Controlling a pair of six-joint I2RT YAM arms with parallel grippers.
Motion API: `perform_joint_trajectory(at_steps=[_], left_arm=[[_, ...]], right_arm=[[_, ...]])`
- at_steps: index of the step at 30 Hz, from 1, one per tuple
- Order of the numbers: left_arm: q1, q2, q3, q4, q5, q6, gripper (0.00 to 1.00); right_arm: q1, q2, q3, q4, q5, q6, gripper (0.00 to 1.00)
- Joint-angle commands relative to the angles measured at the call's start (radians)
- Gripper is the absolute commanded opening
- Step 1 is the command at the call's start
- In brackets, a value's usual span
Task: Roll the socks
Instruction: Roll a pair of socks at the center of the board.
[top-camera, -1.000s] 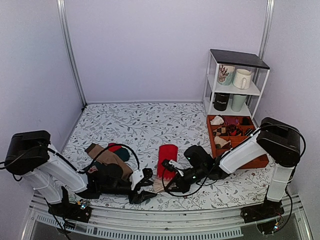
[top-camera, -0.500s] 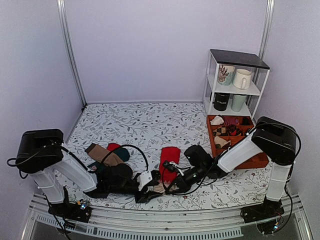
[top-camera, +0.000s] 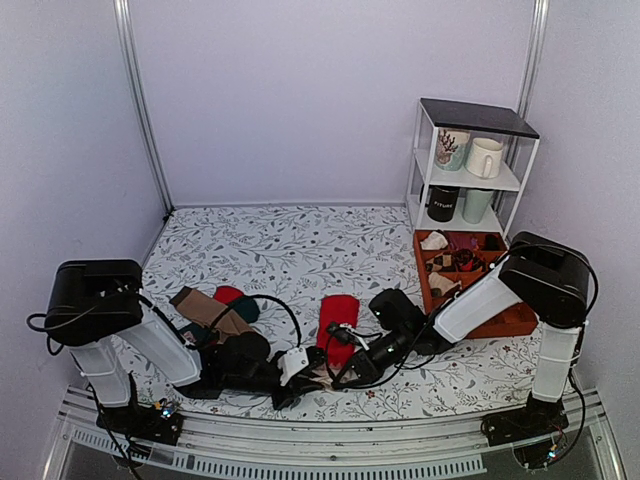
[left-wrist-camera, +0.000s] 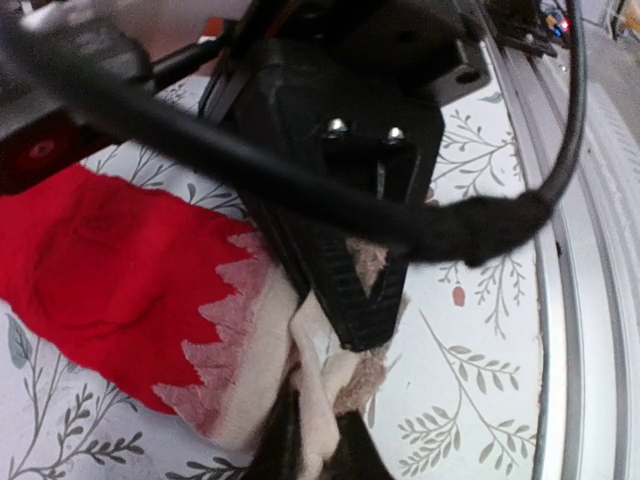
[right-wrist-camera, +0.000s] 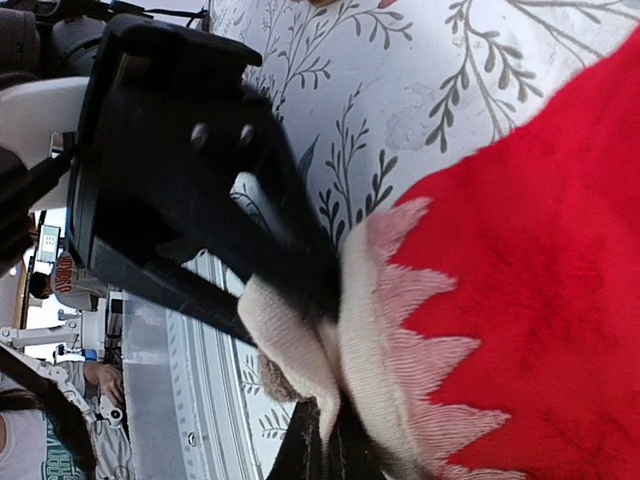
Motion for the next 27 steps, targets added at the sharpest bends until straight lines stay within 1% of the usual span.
perform_joint_trajectory(at_steps=[1, 3, 5, 8, 10, 13, 14, 17, 18, 20, 23, 27], left_arm=[[-0.014, 0.025, 0.005, -0.005, 0.033, -0.008, 0.0], [-0.011, 0.021, 0.003, -0.003, 0.042, -0.026, 0.0], [-0.001, 0.02, 0.007, -0.021, 0.062, -0.075, 0.0], [0.021, 0.024, 0.031, -0.102, 0.089, -0.158, 0.0], [0.027, 0.028, 0.051, -0.178, 0.103, -0.206, 0.0], [0.029, 0.031, 0.047, -0.229, 0.132, -0.256, 0.0], [0.031, 0.032, 0.038, -0.233, 0.139, -0.268, 0.0], [0.041, 0.043, 0.025, -0.246, 0.152, -0.302, 0.0], [0.045, 0.049, 0.022, -0.25, 0.159, -0.313, 0.0], [0.05, 0.057, 0.016, -0.256, 0.176, -0.331, 0.0], [0.05, 0.068, -0.002, -0.242, 0.185, -0.35, 0.0], [0.05, 0.085, -0.006, -0.231, 0.186, -0.356, 0.0]], right_arm=[[-0.002, 0.073, -0.031, -0.192, 0.068, -0.005, 0.02], [-0.002, 0.071, -0.031, -0.192, 0.069, -0.008, 0.04], [-0.002, 0.062, -0.026, -0.194, 0.076, -0.019, 0.08], [-0.003, -0.008, -0.033, -0.173, 0.135, -0.069, 0.24], [-0.002, -0.087, -0.062, -0.117, 0.196, -0.119, 0.29], [0.0, -0.226, -0.161, 0.06, 0.304, -0.227, 0.39], [0.002, -0.263, -0.204, 0.116, 0.339, -0.26, 0.41], [0.05, -0.327, -0.286, 0.242, 0.459, -0.457, 0.46], [0.08, -0.331, -0.3, 0.265, 0.499, -0.548, 0.46], [0.136, -0.323, -0.296, 0.273, 0.562, -0.645, 0.46], [0.199, -0.299, -0.283, 0.28, 0.634, -0.712, 0.46], [0.255, -0.294, -0.277, 0.291, 0.721, -0.779, 0.46]])
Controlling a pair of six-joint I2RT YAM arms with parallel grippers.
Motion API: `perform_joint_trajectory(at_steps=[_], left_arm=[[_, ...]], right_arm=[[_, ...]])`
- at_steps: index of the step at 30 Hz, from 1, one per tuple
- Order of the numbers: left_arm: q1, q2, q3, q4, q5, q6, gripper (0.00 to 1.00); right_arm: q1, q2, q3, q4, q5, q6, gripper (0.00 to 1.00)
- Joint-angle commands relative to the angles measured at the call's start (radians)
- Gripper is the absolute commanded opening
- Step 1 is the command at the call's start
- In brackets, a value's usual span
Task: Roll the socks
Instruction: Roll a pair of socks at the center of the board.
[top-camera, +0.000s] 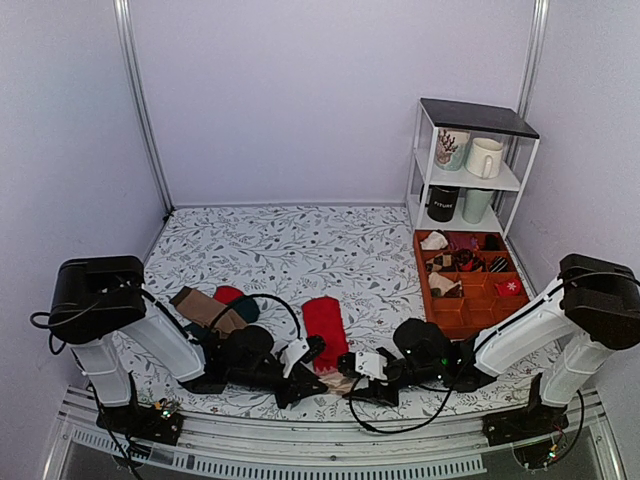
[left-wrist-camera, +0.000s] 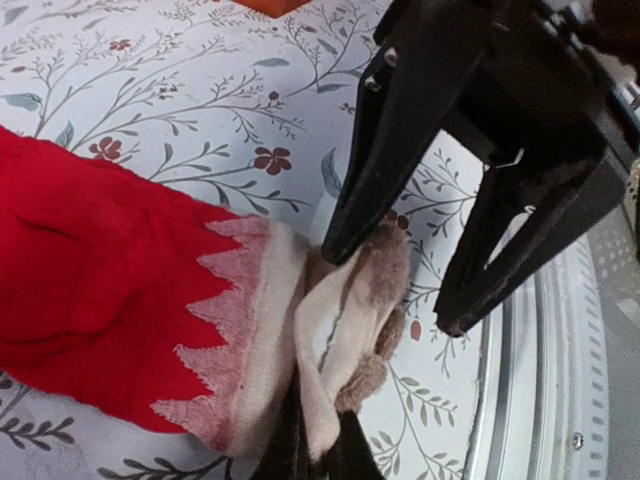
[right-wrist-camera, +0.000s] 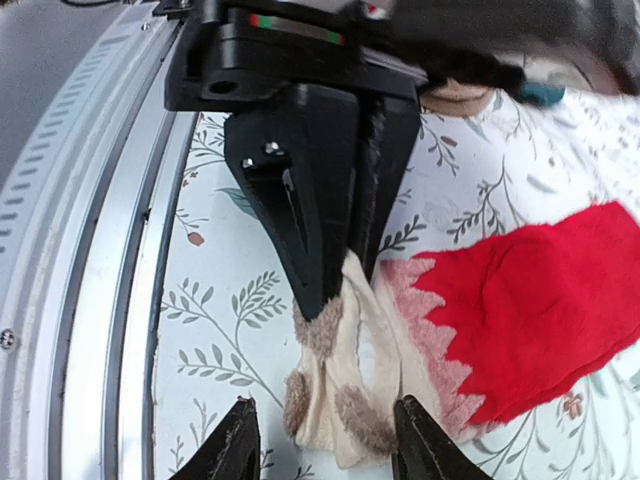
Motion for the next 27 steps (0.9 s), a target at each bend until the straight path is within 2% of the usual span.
perform_joint_trajectory(at_steps=[1, 6, 20, 22, 24, 27], left_arm=[[0.007, 0.069, -0.041, -0.173, 0.033, -0.032, 0.0], [0.007, 0.069, -0.04, -0.178, 0.035, -0.03, 0.0], [0.009, 0.082, -0.033, -0.182, 0.051, -0.028, 0.0], [0.009, 0.088, -0.032, -0.181, 0.053, -0.03, 0.0], [0.009, 0.091, -0.031, -0.178, 0.056, -0.032, 0.0], [0.01, 0.076, -0.033, -0.182, 0.029, -0.031, 0.0]], right_arm=[[0.055, 0.0, 0.009, 0.056, 0.168, -0.152, 0.46], [0.095, -0.014, 0.01, 0.031, 0.183, -0.191, 0.46], [0.109, 0.104, 0.076, -0.05, 0.212, -0.169, 0.38], [0.109, 0.12, 0.086, -0.074, 0.204, -0.154, 0.33], [0.109, 0.139, 0.107, -0.113, 0.203, -0.134, 0.23], [0.109, 0.167, 0.139, -0.183, 0.209, -0.073, 0.14]])
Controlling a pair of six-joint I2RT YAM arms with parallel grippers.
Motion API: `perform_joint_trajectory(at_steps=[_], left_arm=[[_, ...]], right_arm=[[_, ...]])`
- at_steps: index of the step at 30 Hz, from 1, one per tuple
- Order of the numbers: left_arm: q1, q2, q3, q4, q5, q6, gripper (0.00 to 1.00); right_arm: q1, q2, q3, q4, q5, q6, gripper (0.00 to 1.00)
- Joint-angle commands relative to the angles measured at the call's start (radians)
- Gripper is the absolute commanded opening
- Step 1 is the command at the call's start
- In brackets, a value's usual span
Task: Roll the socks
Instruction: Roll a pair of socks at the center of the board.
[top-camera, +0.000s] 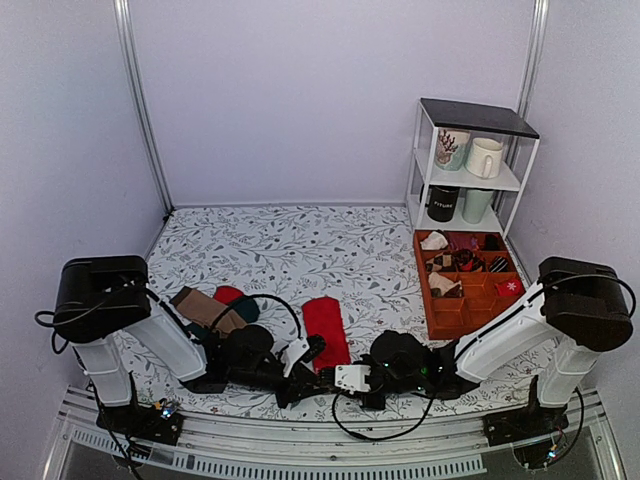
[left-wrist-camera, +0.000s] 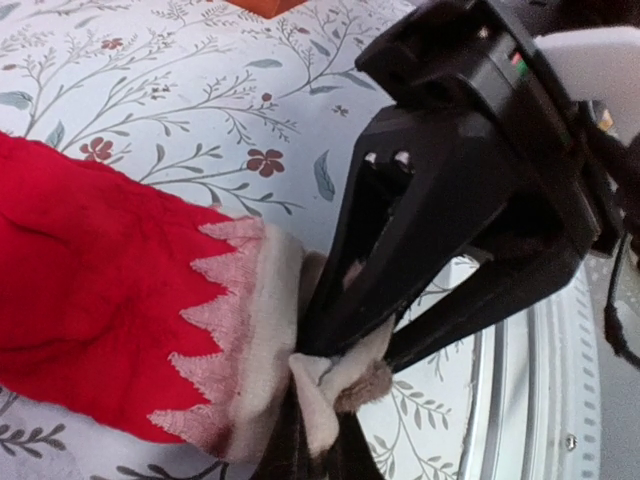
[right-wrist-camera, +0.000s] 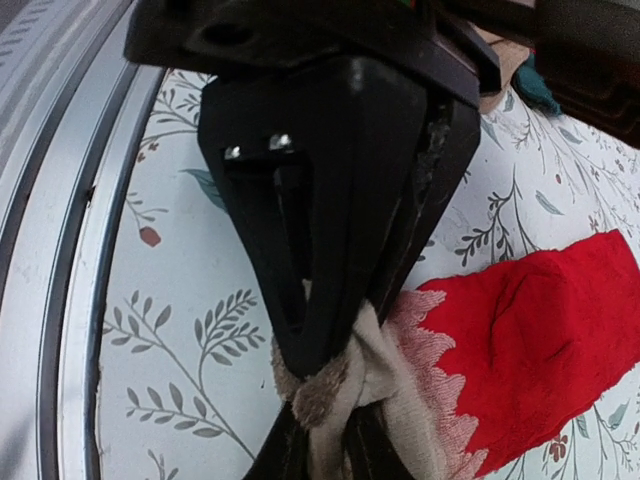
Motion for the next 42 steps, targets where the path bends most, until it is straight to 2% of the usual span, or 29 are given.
perform_joint_trajectory(at_steps=[1, 2, 5, 8, 13, 17, 22, 33, 42], left_arm=[[0.003, 0.039, -0.037, -0.22, -0.02, -0.009, 0.01], [0.004, 0.02, -0.041, -0.221, -0.038, -0.002, 0.1], [0.002, -0.078, -0.064, -0.223, -0.105, 0.027, 0.48], [-0.001, -0.208, -0.104, -0.226, -0.184, 0.073, 0.53], [-0.06, -0.384, -0.154, -0.209, -0.306, 0.177, 0.54], [-0.127, -0.417, -0.173, -0.141, -0.405, 0.273, 0.51], [-0.141, -0.344, -0.177, -0.037, -0.407, 0.366, 0.49], [-0.142, -0.145, -0.201, 0.265, -0.378, 0.476, 0.49], [-0.183, -0.105, -0.179, 0.273, -0.337, 0.481, 0.48]], right_arm=[[0.004, 0.066, 0.041, -0.143, -0.004, 0.105, 0.12], [0.002, 0.069, 0.042, -0.155, -0.018, 0.123, 0.1], [-0.035, 0.063, 0.034, -0.173, -0.114, 0.211, 0.07], [-0.094, 0.078, 0.042, -0.204, -0.231, 0.306, 0.07], [-0.167, 0.155, 0.113, -0.314, -0.427, 0.419, 0.06], [-0.203, 0.24, 0.188, -0.437, -0.565, 0.495, 0.06], [-0.231, 0.296, 0.222, -0.527, -0.631, 0.543, 0.06], [-0.237, 0.316, 0.216, -0.549, -0.682, 0.552, 0.06], [-0.26, 0.342, 0.225, -0.566, -0.706, 0.567, 0.06]])
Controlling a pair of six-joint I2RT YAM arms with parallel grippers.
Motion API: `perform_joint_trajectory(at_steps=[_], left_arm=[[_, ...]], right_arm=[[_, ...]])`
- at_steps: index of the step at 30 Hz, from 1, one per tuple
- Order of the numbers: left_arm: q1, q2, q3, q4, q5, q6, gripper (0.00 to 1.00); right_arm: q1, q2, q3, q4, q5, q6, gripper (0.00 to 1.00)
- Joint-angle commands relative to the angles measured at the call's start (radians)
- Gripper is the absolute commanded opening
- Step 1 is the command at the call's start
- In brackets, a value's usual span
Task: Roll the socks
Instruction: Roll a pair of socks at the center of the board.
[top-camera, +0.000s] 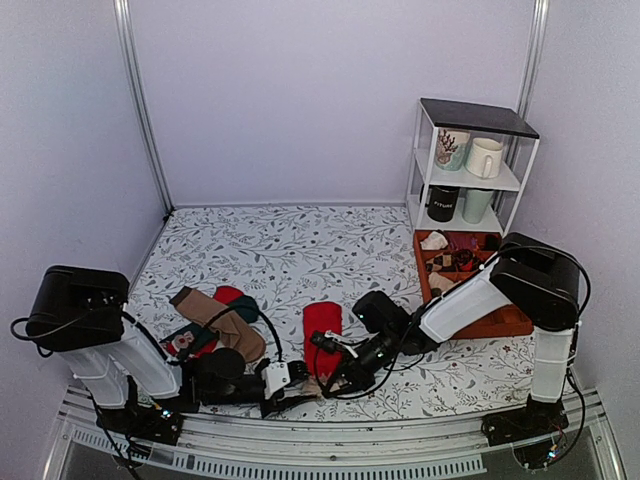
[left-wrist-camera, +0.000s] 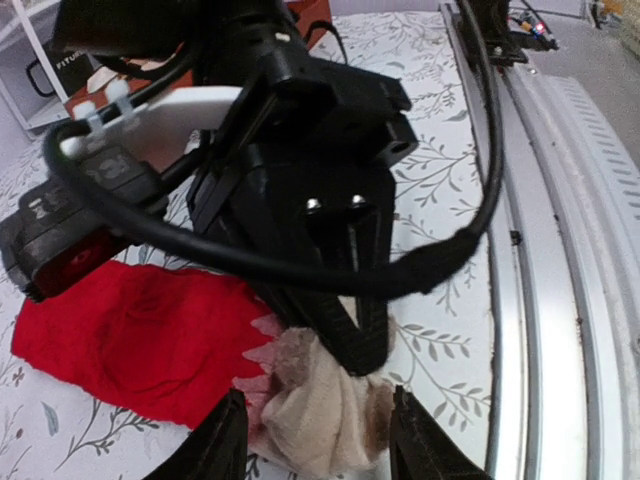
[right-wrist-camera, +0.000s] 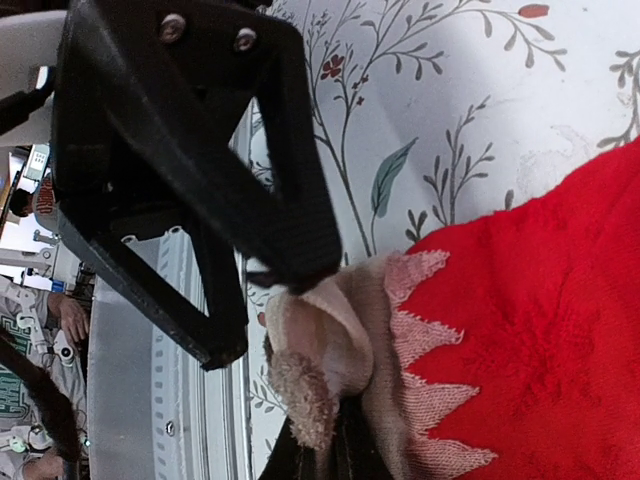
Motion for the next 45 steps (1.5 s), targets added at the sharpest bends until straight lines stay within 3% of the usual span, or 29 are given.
perform_joint_trajectory(at_steps=[1, 10, 19, 21, 28, 33, 37, 42, 45], left_arm=[[-0.04, 0.023, 0.012, 0.043, 0.027, 0.02, 0.48], [-0.047, 0.084, 0.006, 0.076, 0.004, -0.009, 0.43], [-0.046, 0.124, 0.069, -0.001, 0.019, -0.02, 0.11], [-0.045, 0.126, 0.086, -0.048, 0.025, -0.035, 0.0], [-0.007, 0.09, 0.094, -0.172, 0.064, -0.194, 0.0], [0.04, 0.072, 0.099, -0.326, 0.119, -0.377, 0.0], [0.062, 0.071, 0.108, -0.436, 0.186, -0.478, 0.0], [0.088, 0.097, 0.104, -0.483, 0.254, -0.538, 0.0], [0.097, 0.124, 0.092, -0.471, 0.282, -0.556, 0.0]], right_arm=[[-0.003, 0.097, -0.067, -0.255, 0.103, 0.026, 0.06], [-0.01, 0.101, -0.068, -0.256, 0.093, 0.036, 0.06], [-0.012, 0.107, -0.056, -0.266, 0.087, 0.047, 0.06], [-0.013, 0.106, -0.057, -0.266, 0.084, 0.048, 0.07], [-0.012, 0.037, -0.052, -0.247, 0.105, 0.03, 0.16], [-0.012, -0.108, -0.076, -0.188, 0.293, -0.039, 0.27], [-0.012, -0.266, -0.166, -0.028, 0.414, -0.111, 0.31], [0.05, -0.483, -0.388, 0.305, 0.543, -0.342, 0.35], [0.098, -0.541, -0.449, 0.369, 0.582, -0.458, 0.36]])
